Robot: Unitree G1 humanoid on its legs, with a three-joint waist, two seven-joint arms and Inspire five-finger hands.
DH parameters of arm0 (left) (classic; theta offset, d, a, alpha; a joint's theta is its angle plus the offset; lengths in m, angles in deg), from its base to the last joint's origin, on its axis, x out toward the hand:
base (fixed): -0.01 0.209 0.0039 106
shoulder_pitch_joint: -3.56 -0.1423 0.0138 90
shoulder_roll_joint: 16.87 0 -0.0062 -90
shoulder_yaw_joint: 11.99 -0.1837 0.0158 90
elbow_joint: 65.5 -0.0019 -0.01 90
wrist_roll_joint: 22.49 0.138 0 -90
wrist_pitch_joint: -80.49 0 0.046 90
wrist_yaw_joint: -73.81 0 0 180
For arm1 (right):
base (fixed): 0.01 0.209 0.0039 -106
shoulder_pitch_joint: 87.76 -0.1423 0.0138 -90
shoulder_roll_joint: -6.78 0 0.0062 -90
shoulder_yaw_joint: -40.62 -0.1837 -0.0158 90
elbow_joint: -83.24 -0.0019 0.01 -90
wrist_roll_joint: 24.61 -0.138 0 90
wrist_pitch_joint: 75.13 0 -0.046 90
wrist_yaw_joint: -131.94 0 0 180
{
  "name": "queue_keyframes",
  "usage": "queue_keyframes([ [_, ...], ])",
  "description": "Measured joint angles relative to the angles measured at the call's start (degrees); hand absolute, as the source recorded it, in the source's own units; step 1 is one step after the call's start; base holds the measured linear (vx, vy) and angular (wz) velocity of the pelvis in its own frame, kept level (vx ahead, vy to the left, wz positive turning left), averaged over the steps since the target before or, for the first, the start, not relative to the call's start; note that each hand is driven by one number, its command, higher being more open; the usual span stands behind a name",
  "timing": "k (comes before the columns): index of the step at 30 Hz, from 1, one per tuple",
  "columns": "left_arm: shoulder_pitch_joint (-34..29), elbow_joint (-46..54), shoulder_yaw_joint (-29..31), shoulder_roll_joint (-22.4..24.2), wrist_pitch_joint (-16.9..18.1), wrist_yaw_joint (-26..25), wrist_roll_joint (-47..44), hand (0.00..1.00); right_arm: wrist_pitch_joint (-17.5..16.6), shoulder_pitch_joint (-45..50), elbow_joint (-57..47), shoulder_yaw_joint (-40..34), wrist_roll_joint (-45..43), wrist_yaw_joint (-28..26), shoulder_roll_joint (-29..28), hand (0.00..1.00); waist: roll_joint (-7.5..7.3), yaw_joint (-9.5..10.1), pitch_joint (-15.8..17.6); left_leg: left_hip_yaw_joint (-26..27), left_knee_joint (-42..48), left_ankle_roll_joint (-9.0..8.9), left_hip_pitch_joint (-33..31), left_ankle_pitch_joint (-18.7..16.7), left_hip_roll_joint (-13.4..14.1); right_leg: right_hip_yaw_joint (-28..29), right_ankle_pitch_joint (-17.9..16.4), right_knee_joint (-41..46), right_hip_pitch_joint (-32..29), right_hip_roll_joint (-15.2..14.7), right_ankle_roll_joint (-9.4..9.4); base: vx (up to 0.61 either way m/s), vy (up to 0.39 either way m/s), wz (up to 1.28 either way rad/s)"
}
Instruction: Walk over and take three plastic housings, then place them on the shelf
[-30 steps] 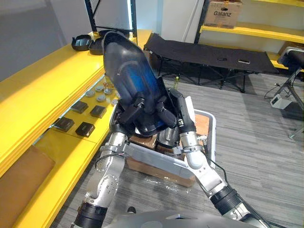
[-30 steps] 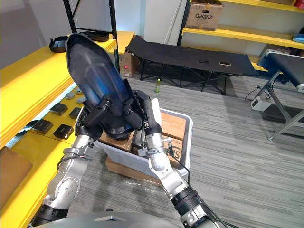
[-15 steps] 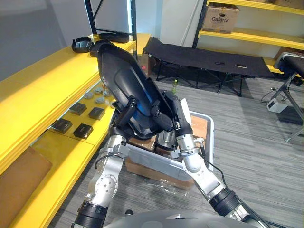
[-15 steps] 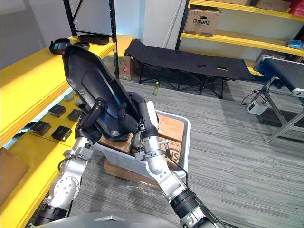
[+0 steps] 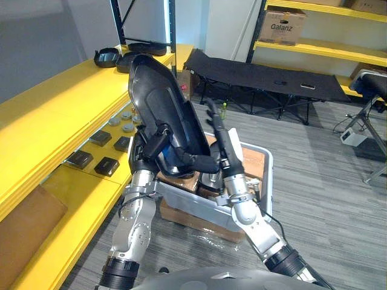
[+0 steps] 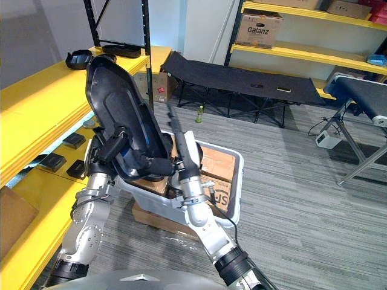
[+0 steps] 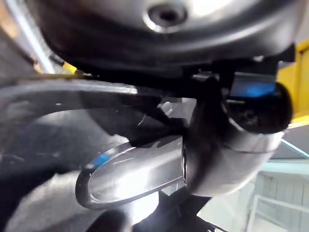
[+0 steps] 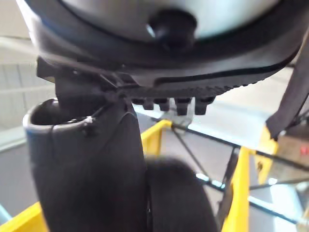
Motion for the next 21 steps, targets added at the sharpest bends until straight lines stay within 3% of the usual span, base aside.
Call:
queue_keyframes([
  [5,-0.41,0.07,2.88,0.4,2.14,-3.13,12.66,0.0,-0.03,3.52,-3.27,-7.78,-9.96,-8.41,-0.12,1.0,0.03,-0.2,0.36,1.1,0.01,-0.37,-0.52,-0.34,0.85,1.34,0.17,-0.02,-0.96,0.75,-0.02,0.01,-0.013,-0.12],
  [9,-2.63,0.09,14.07,0.48,5.0,-7.48,16.56,0.0,-0.06,7.31,-3.39,-26.1,-24.09,-13.69,-0.49,1.0,0.27,-0.58,0.96,2.24,0.03,-0.66,-0.52,-0.64,1.16,2.64,0.23,-0.04,-1.66,1.03,-0.03,0.04,-0.007,-0.13],
  [12,-3.81,0.88,20.41,0.46,6.29,-8.98,16.13,0.0,-0.15,10.21,-3.34,-33.31,-30.3,-13.9,-0.64,1.0,0.27,-1.48,1.74,2.6,0.08,-0.77,-0.51,-0.76,1.37,2.86,0.28,-0.04,-1.83,1.21,-0.13,0.03,-0.012,-0.07],
  [21,-8.92,6.91,16.11,2.89,8.67,-3.48,13.24,0.0,0.5,16.36,-1.42,-31.26,-31.09,-18.69,-6.24,1.0,0.73,-2.88,2.1,4.85,0.11,-1.21,-0.03,-1.74,1.89,5.32,0.34,-0.18,-2.84,1.57,-0.34,0.01,-0.008,-0.14],
])
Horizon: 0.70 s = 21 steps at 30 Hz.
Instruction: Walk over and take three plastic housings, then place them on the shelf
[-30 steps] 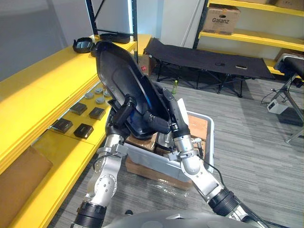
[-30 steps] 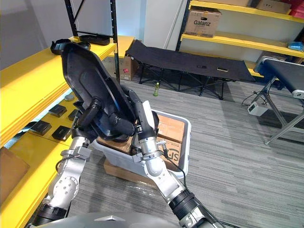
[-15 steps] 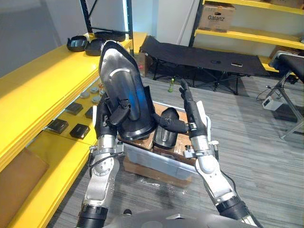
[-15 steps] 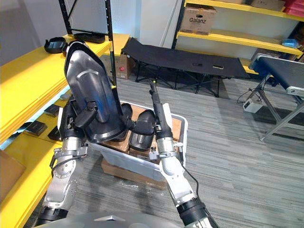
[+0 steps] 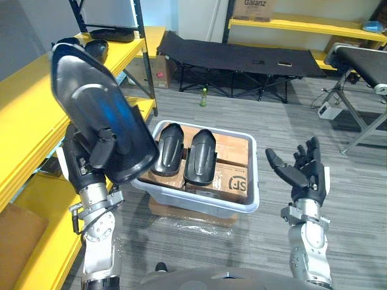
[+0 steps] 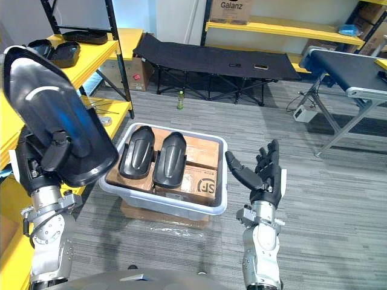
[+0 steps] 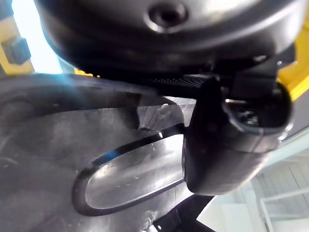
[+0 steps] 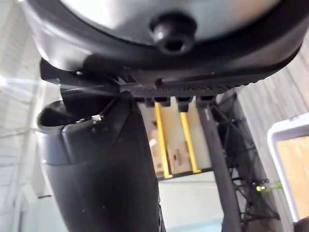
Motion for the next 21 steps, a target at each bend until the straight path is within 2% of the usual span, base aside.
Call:
queue_keyframes([
  [4,-1.71,0.92,0.44,1.27,0.81,-0.05,-0.14,0.0,1.49,0.94,-0.02,3.3,0.01,-0.85,-0.35,1.0,0.54,0.07,0.81,0.01,-0.08,-0.06,0.28,-0.47,0.12,0.19,-0.03,-0.07,0.1,0.13,0.0,-0.01,-0.005,-0.06],
  [9,-3.37,3.15,1.56,2.29,0.97,-0.53,-0.13,0.0,2.33,-0.55,0.37,11.45,0.08,-0.88,-0.16,1.0,0.22,1.95,1.86,-2.18,-0.04,-0.04,-0.81,-0.28,0.09,-1.68,-0.21,-0.17,0.26,0.26,-0.18,0.0,-0.013,0.19],
  [13,-6.21,6.03,3.93,2.48,1.74,-0.64,-1.35,0.0,2.33,-6.92,4.42,16.22,0.01,0.57,0.04,1.0,0.04,3.99,1.98,-4.79,0.12,0.15,-1.13,0.28,-0.37,-4.36,-0.22,-0.09,1.64,0.0,-0.18,0.02,-0.007,0.35],
  [16,-7.13,6.42,6.31,3.18,2.26,-2.12,-1.37,0.0,2.31,-11.67,7.35,18.59,-0.02,0.98,0.05,1.0,0.04,6.53,2.0,-6.97,0.13,0.29,-0.99,0.4,-0.86,-6.55,-0.26,-0.13,3.12,-0.25,-0.15,0.0,-0.001,0.32],
  [21,-10.53,7.23,8.67,5.13,2.32,-2.94,-1.4,0.0,2.31,-14.98,10.74,21.65,-0.03,-0.36,-0.62,1.0,0.04,9.41,2.2,-11.69,0.13,0.65,-1.47,0.75,-2.12,-11.93,-1.43,0.07,5.53,-1.21,0.28,-0.02,-0.005,0.5],
])
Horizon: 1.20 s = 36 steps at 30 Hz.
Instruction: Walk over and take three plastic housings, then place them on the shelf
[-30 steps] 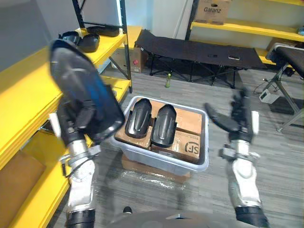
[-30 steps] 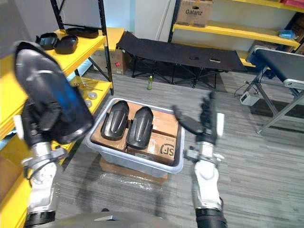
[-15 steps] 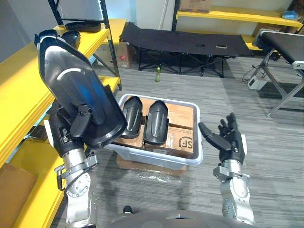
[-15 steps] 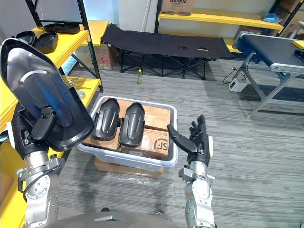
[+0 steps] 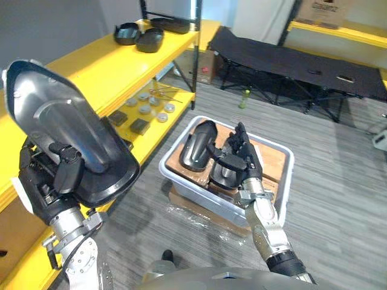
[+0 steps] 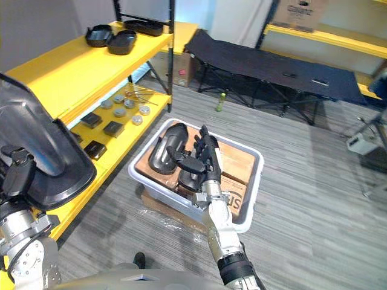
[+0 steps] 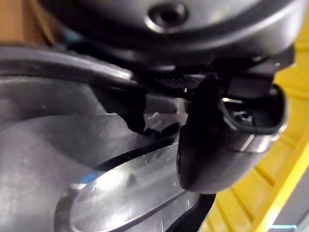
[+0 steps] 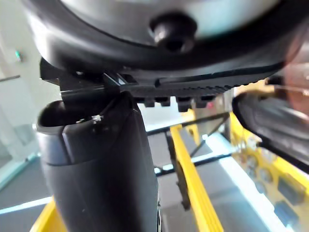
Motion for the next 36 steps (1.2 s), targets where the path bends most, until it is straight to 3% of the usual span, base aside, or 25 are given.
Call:
queue_keyframes([
  [4,-2.38,0.0,1.74,0.61,0.04,0.48,-1.68,0.0,0.59,-0.27,0.71,3.62,-0.01,-1.78,-0.02,1.0,0.27,1.4,0.39,-4.69,-0.02,-0.22,-2.8,0.75,-0.36,-6.79,-1.63,1.21,1.49,0.39,0.08,-0.04,-0.036,0.81],
  [5,-2.38,-0.01,2.1,1.03,0.07,0.75,-2.27,0.0,0.85,-0.42,0.71,3.82,0.01,-2.01,-0.02,1.0,0.46,1.39,0.59,-3.2,0.22,-0.06,-3.71,0.57,-0.19,-8.26,-1.84,1.53,1.6,0.54,-0.06,-0.09,-0.036,1.14],
  [7,-1.73,-0.09,2.53,1.53,0.22,3.0,-3.8,0.0,0.94,-0.62,0.27,3.28,0.03,-1.58,0.18,1.0,0.43,0.7,1.21,5.74,3.88,0.81,-7.43,0.5,2.59,-14.28,-2.06,1.95,2.72,1.07,0.15,-0.09,-0.006,1.5],
  [9,-1.57,-0.17,2.28,1.54,1.72,7.21,-5.52,0.0,0.92,-0.49,-0.99,0.69,0.08,-0.36,2.25,1.0,1.44,-0.18,2.1,16.69,6.5,1.83,-10.9,1.78,5.41,-20.78,-2.65,2.57,3.88,1.14,0.97,-0.09,0.08,1.88],
  [10,-1.55,-0.17,2.01,1.53,2.36,8.55,-6.67,0.0,0.89,-0.69,-1.23,-1.42,0.09,-0.19,2.87,1.0,2.49,-0.07,2.91,16.61,5.76,1.98,-11.18,3.52,4.86,-21.41,-3.03,3.4,4.14,0.68,1.13,-0.04,0.121,1.28],
  [14,-1.64,-0.16,2.44,1.56,2.84,9.26,-8.42,0.0,0.86,-1.1,-1.24,-2.79,0.0,-0.03,1.76,1.0,2.89,1.27,3.32,18.27,3.51,2.75,-9.15,3.95,2.48,-18.69,-3.64,4.34,4.2,-2.31,0.45,-0.04,0.149,0.1],
  [17,-1.47,-0.05,1.1,1.46,3.56,11.42,-9.21,0.0,0.84,-1.86,-1.25,-2.05,0.0,-1.66,1.04,1.0,3.09,1.13,3.46,20.96,3.09,3.58,-8.05,3.37,1.54,-15.85,-4.27,6.4,2.65,-4.81,0.17,-0.07,0.157,-0.44],
  [18,-0.71,0.17,-0.2,1.03,3.64,12.69,-9.21,0.0,0.77,-1.91,-1.61,-1.99,0.04,-2.37,1.11,1.0,3.12,0.85,3.47,21.18,2.54,3.65,-8.24,3.43,1.34,-13.94,-4.94,7.63,1.2,-5.2,-0.81,-0.08,0.103,-0.04],
  [21,2.58,-0.09,-6.34,-1.63,3.54,16.71,-9.32,0.0,0.56,-0.99,-5.06,-1.57,0.11,-2.84,1.62,1.0,3.19,-2.6,3.61,16.55,1.33,4.74,-10.79,5.26,0.28,-4.2,-7.77,7.96,-1.78,-2.05,-1.45,-0.1,0.061,0.58],
  [22,3.44,-0.09,-8.83,-2.51,3.55,18.66,-9.34,0.0,0.17,-0.2,-6.33,-1.48,0.17,-2.99,1.81,1.0,3.19,-3.1,3.63,15.36,-0.16,4.72,-10.9,6.26,-0.17,-3.32,-8.25,8.02,-2.29,-1.55,-1.17,-0.09,0.047,0.72],
  [25,4.08,-0.11,-12.73,-3.45,3.55,20.37,-9.25,0.0,-0.08,1.68,-8.05,-0.71,0.25,-4.07,1.86,1.0,3.19,-3.22,3.74,13.96,-0.03,4.22,-10.98,7.17,-0.09,-3.19,-8.22,7.82,-1.63,-0.63,-1.0,-0.04,0.009,0.26],
  [29,3.92,-0.2,-14.27,-3.45,3.55,18.98,-9.13,0.0,-0.08,4.72,-9.01,-0.66,0.17,-7.48,2.32,1.0,3.54,-3.15,3.91,12.44,-0.01,3.61,-10.97,8.06,0.28,-3.37,-9.08,8.71,-1.04,0.52,0.17,-0.04,-0.03,0.2],
  [34,2.81,-0.4,-14.42,-3.43,3.55,17.29,-9.2,0.0,-0.1,5.73,-9.01,0.16,0.05,-8.56,2.91,1.0,3.93,-2.5,4.14,11.9,0.37,3.61,-11.28,8.27,1.08,-3.51,-11.45,12.42,-1.98,0.39,0.21,-0.04,-0.041,0.06],
  [36,2.24,-0.58,-15.1,-3.41,3.55,17.16,-9.13,0.0,-0.21,5.34,-9.0,0.34,0.01,-8.49,3.07,1.0,3.92,-1.79,4.47,11.6,5.07,3.84,-13.62,6.66,1.19,-3.46,-11.71,14.38,-2.42,-0.46,0.63,0.01,-0.013,0.09],
])
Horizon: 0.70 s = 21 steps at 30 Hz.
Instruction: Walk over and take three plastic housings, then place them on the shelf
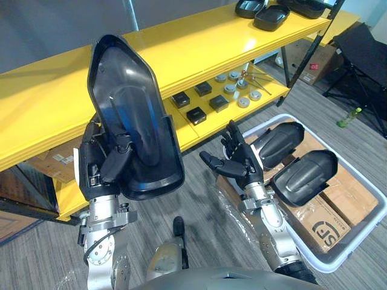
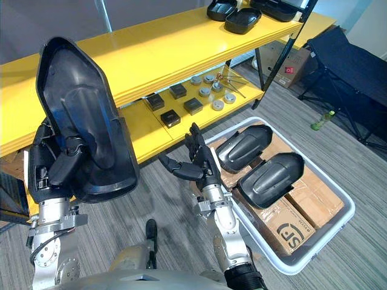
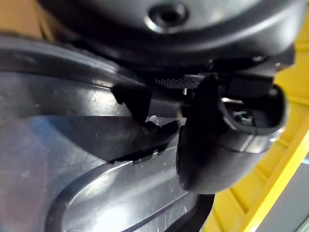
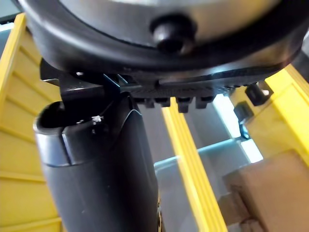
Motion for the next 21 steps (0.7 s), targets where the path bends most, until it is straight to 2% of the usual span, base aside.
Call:
queue_keyframes([
  [3,0.03,0.0,0.02,-0.01,0.01,-0.76,0.45,0.0,-0.38,-2.72,0.14,2.21,0.0,0.45,0.83,1.0,0.65,0.72,1.2,-0.34,13.23,0.32,-4.53,-7.25,0.82,0.23,-1.5,2.89,0.42,-1.56,0.73,-0.01,0.057,0.03],
  [4,0.23,0.0,0.04,-0.03,0.0,-1.04,0.49,0.0,-1.19,-3.71,0.22,3.07,-0.01,0.85,0.8,1.0,1.06,1.24,1.63,-0.54,18.77,0.26,-6.01,-10.77,1.23,0.27,-2.71,4.12,1.09,-2.2,1.07,-0.01,0.134,0.0],
  [5,0.31,0.0,0.08,-0.05,0.01,-1.04,0.53,0.0,-1.71,-4.1,0.27,3.35,-0.01,1.15,0.8,1.0,1.16,1.53,1.7,-0.67,21.29,0.27,-6.64,-12.43,1.29,0.22,-3.75,4.98,1.15,-2.85,0.99,0.0,0.177,0.07],
  [6,0.38,0.0,0.39,-0.14,0.01,-1.04,0.54,0.0,-2.73,-5.26,1.05,3.73,0.02,1.42,0.67,1.0,0.99,2.03,1.76,-0.72,25.47,0.99,-7.48,-15.58,1.23,0.16,-5.42,6.63,1.86,-3.89,1.04,0.03,0.218,0.11],
  [7,0.9,0.03,1.03,-0.44,0.02,-0.84,0.62,0.0,-3.78,-6.04,1.6,3.66,0.05,1.52,0.13,1.0,0.03,2.95,2.01,-0.53,32.38,2.46,-8.95,-19.39,1.43,0.28,-6.91,8.15,2.48,-4.91,0.61,0.06,0.217,0.07],
  [8,1.14,0.03,1.38,-0.7,0.02,-0.65,0.64,0.0,-4.33,-6.03,1.59,3.63,0.04,1.6,0.02,1.0,0.46,3.28,1.8,-0.28,36.07,3.21,-9.33,-21.6,1.79,0.17,-7.4,8.75,3.13,-5.09,0.38,0.19,0.274,0.12],
  [9,1.67,-0.05,2.38,-1.96,-0.01,-0.51,0.64,0.0,-5.07,-5.7,1.61,3.62,0.04,1.69,-0.6,1.0,0.33,3.55,1.52,0.14,38.83,3.19,-8.9,-26.77,1.54,0.26,-8.96,11.43,4.23,-5.75,-1.68,0.21,0.216,0.23],
  [10,2.09,-0.25,2.9,-2.67,-0.03,-0.5,0.64,0.0,-5.34,-5.3,1.57,3.62,0.05,1.73,-0.82,1.0,-0.96,3.33,1.25,-0.45,38.98,3.71,-8.5,-28.05,-0.05,1.9,-8.28,16.93,2.88,-8.01,-5.69,0.24,0.227,0.36],
  [11,2.41,-0.56,3.48,-2.64,-0.18,-0.52,0.6,0.0,-5.36,-5.13,1.56,3.62,0.05,1.84,-0.9,1.0,-1.15,2.97,1.19,-0.68,38.65,4.28,-8.13,-28.46,-1.05,3.73,-5.84,22.38,0.11,-9.77,-9.01,0.21,0.22,0.45],
  [12,2.59,-0.75,3.79,-3.0,-0.28,-0.52,0.65,0.0,-5.36,-5.01,1.61,3.59,0.07,2.13,-0.82,1.0,-1.31,2.44,1.19,-1.01,36.91,4.73,-6.86,-28.74,-2.44,8.29,1.2,31.67,-5.4,-12.17,-14.14,0.27,0.296,0.46],
  [13,2.73,-0.84,4.0,-4.12,-0.27,-0.77,1.03,0.0,-5.39,-5.05,1.62,3.38,0.12,2.7,-0.76,1.0,-1.23,2.1,1.26,-1.68,34.94,4.77,-5.15,-28.76,-3.37,12.79,0.67,37.81,-9.69,-11.98,-11.86,0.27,0.281,0.41],
  [15,2.82,-1.28,4.32,-4.78,-0.27,-1.26,1.94,0.0,-5.65,-5.13,1.6,3.16,0.11,3.14,-1.06,1.0,-1.17,1.49,1.24,-2.61,30.72,4.48,-1.3,-27.75,-5.03,15.03,-1.49,38.25,-13.35,-9.52,-8.49,0.32,0.246,0.32],
  [16,2.87,-1.52,4.67,-4.87,-0.27,-1.36,2.04,0.0,-5.94,-5.19,1.53,2.9,0.1,3.07,-0.9,1.0,-0.68,1.33,1.28,-2.81,28.42,5.14,0.48,-26.84,-5.79,15.51,-2.15,35.78,-14.46,-8.29,-7.43,0.37,0.251,0.37],
  [17,3.11,-1.59,4.37,-4.9,-0.27,-1.49,2.19,0.0,-6.46,-5.5,0.96,1.69,0.03,2.58,-0.45,1.0,-0.81,1.16,0.67,-3.87,24.6,6.25,3.08,-25.1,-7.19,16.25,-2.6,29.53,-16.41,-5.3,-6.63,0.25,0.157,0.35],
  [18,3.47,-1.71,3.99,-4.95,-0.26,-1.63,2.18,0.0,-6.54,-5.67,0.28,0.68,-0.02,2.25,-0.12,1.0,-0.31,1.11,0.6,-4.5,23.18,6.58,3.9,-24.58,-7.71,17.03,-2.7,26.23,-17.4,-3.57,-6.38,0.31,0.185,0.5],
  [19,4.48,-2.23,3.3,-5.0,-0.24,-1.8,2.18,0.0,-6.92,-5.88,-1.2,-1.09,-1.51,1.29,0.67,1.0,0.65,0.95,0.61,-5.68,21.71,6.9,4.79,-23.64,-8.46,18.97,-2.35,21.18,-18.9,-1.17,-5.81,0.28,0.167,0.78],
  [20,5.35,-2.97,2.44,-5.01,-0.2,-2.07,2.19,0.0,-7.72,-6.31,-3.0,-2.82,-4.95,0.08,1.53,1.0,1.84,-0.09,0.14,-7.43,20.53,7.13,5.5,-22.81,-9.69,22.23,-1.47,15.61,-20.48,1.17,-4.43,0.34,0.184,1.1],
  [21,5.66,-3.96,2.08,-4.85,-0.18,-2.26,2.24,0.0,-8.46,-6.81,-4.14,-4.72,-6.3,-0.55,2.2,1.0,2.82,-1.01,-0.09,-9.09,19.65,7.18,7.06,-22.66,-10.91,24.86,-0.62,12.59,-21.41,2.3,-3.09,0.29,0.131,1.02],
])
